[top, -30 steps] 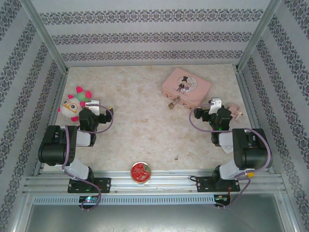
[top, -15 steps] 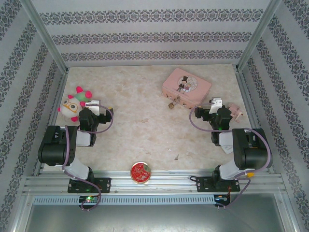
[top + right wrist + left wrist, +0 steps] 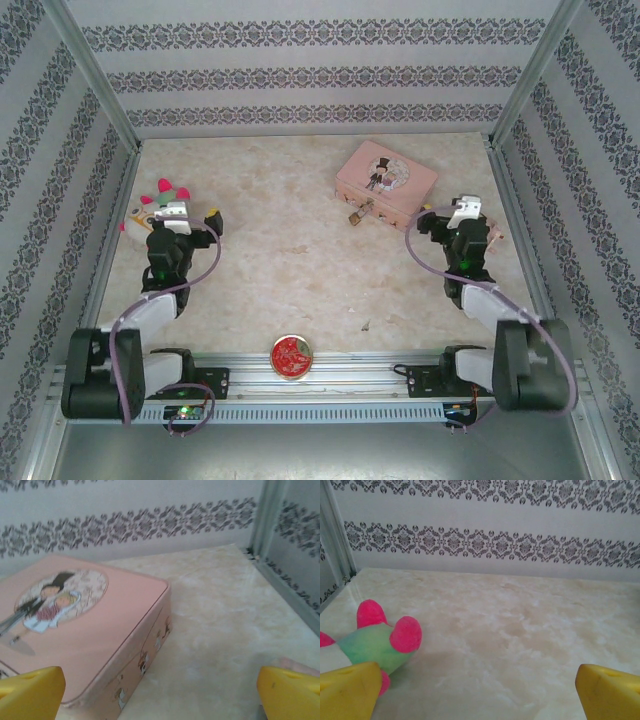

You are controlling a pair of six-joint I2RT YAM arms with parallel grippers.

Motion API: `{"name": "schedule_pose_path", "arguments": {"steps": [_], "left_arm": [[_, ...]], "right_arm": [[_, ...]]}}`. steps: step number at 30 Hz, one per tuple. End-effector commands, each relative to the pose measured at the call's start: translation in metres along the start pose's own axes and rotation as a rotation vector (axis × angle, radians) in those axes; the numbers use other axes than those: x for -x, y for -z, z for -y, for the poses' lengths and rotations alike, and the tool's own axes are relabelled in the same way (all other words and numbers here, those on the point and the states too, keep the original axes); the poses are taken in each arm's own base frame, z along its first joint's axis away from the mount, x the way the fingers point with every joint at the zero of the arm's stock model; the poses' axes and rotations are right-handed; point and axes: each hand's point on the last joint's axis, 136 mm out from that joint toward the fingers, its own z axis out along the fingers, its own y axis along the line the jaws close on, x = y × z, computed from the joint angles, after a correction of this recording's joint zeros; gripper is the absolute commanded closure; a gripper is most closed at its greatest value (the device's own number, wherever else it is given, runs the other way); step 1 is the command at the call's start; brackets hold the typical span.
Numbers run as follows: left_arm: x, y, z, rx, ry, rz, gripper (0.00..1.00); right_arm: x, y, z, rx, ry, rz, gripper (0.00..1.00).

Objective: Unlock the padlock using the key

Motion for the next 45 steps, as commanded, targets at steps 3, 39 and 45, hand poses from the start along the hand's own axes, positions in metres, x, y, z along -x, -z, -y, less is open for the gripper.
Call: {"name": "schedule_pose_path", "arguments": {"steps": [3, 39, 45], "left_arm": [[0.003, 0.011, 0.017, -0.064, 0.228, -0.097, 0.01], [-0.179, 0.167, 0.351, -1.261, -0.557, -0.546, 0.19], [-0.164, 0.150, 0.356, -1.173, -0.488, -0.484, 0.15]], "right_arm": [[0.005, 0.029, 0.001, -0.130, -0.041, -0.081, 0.02], [-0.032, 0.030, -0.058, -0.129, -0.172, -0.601, 0.02], [-0.023, -0.002, -0.055, -0.103, -0.233, -0.600, 0.02]]}}
